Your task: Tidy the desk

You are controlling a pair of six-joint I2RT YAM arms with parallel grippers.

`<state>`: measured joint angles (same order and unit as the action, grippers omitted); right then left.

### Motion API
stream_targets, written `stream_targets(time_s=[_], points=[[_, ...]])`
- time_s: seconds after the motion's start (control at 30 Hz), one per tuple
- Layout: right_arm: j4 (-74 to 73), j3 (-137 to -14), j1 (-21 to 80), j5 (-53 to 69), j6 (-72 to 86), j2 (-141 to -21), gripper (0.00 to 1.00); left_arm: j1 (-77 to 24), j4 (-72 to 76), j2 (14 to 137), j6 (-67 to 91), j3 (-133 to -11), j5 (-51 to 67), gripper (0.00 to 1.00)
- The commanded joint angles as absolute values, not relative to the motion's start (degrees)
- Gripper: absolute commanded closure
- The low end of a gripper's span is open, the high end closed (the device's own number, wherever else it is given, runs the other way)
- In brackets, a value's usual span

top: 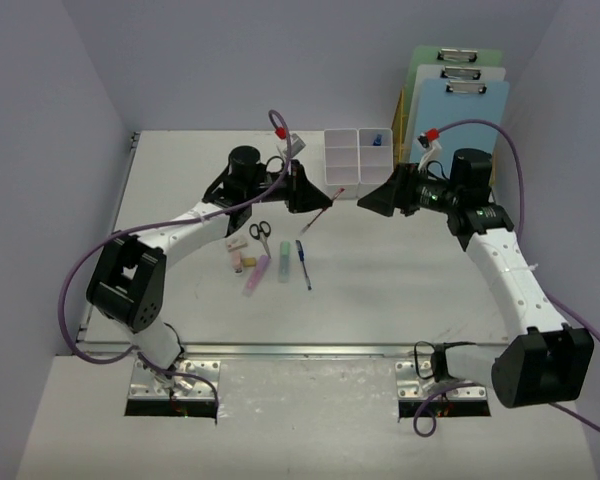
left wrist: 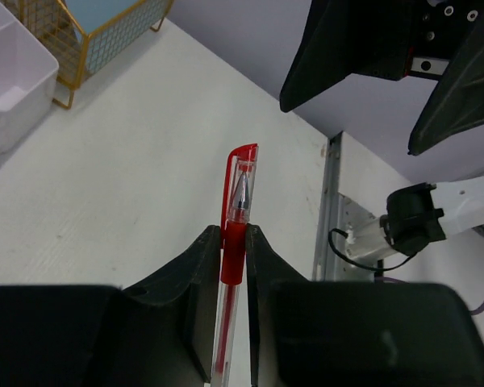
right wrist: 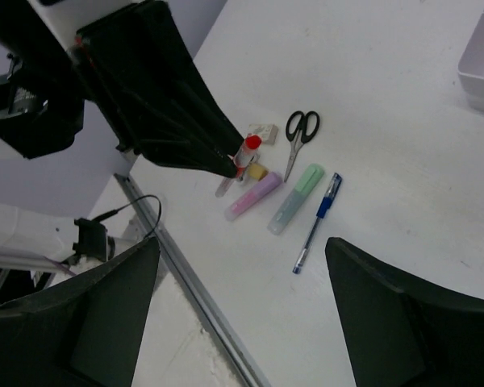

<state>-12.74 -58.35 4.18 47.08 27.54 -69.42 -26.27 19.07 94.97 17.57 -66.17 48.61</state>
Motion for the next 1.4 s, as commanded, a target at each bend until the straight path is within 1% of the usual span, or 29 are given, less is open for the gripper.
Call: stream_targets(time_s=[0.0, 0.1, 0.27, 0.37, 0.63, 0.8, 0.9, 0.93, 1.0, 1.07, 1.1, 1.2, 1.23, 1.27, 1.3, 1.37], points=[[-4.6, -61.3, 6.5, 50.7, 33.9, -71.1, 0.23, -24.6, 32.1, 95.4, 34.1, -65.1, 54.4, 1.0], [-3.0, -62.1, 7.0, 49.8, 36.1, -73.0, 0.3, -24.6, 35.8, 95.8, 37.3, -64.7, 54.7, 1.0], [-2.4, -63.9, 7.6, 48.3, 37.4, -75.7, 0.37, -24.7, 39.3, 96.3, 40.9, -64.2, 55.7, 1.0], [-2.7, -65.1, 8.5, 45.4, 37.3, -76.9, 0.39, -25.0, 39.6, 96.1, 40.9, -64.1, 55.9, 1.0], [1.1, -66.0, 11.0, 45.5, 39.6, -79.2, 0.42, -25.2, 38.5, 95.9, 39.2, -63.6, 56.1, 1.0], [1.8, -66.3, 12.0, 45.7, 39.7, -79.9, 0.47, -25.4, 37.2, 95.6, 37.9, -63.7, 56.1, 1.0], [2.3, -66.6, 12.9, 45.9, 39.9, -80.7, 0.56, -25.6, 37.0, 95.8, 37.8, -63.7, 56.0, 1.0], [2.3, -66.8, 13.1, 45.8, 39.9, -80.9, 0.61, -25.7, 36.8, 95.7, 37.7, -63.8, 55.9, 1.0], [2.3, -67.1, 13.6, 45.5, 39.9, -81.3, 0.74, -25.8, 36.2, 95.6, 37.0, -64.1, 55.7, 1.0], [2.2, -67.6, 13.7, 45.5, 39.7, -81.7, 0.9, -26.0, 34.0, 95.2, 35.2, -64.3, 55.1, 1.0], [1.9, -67.9, 13.8, 45.5, 39.5, -81.9, 0.96, -26.0, 32.1, 95.0, 34.1, -64.4, 54.8, 0.94], [0.6, -69.3, 13.8, 45.1, 38.5, -82.3, 1.0, -25.7, 27.8, 93.9, 30.3, -64.4, 53.5, 0.49], [0.1, -69.9, 13.8, 44.8, 37.8, -82.5, 1.0, -25.4, 26.4, 93.3, 29.7, -64.3, 52.9, 0.41], [-1.5, -71.3, 13.8, 43.9, 35.9, -82.8, 1.0, -24.8, 24.8, 92.2, 28.7, -64.1, 51.6, 0.24], [-4.0, -73.6, 13.8, 42.2, 32.1, -83.3, 1.0, -23.7, 23.2, 90.6, 26.9, -63.3, 49.8, 0.02], [-7.1, -78.2, 13.8, 38.3, 24.3, -84.2, 1.0, -20.0, 20.4, 87.8, 24.5, -61.9, 47.2, 0.0]])
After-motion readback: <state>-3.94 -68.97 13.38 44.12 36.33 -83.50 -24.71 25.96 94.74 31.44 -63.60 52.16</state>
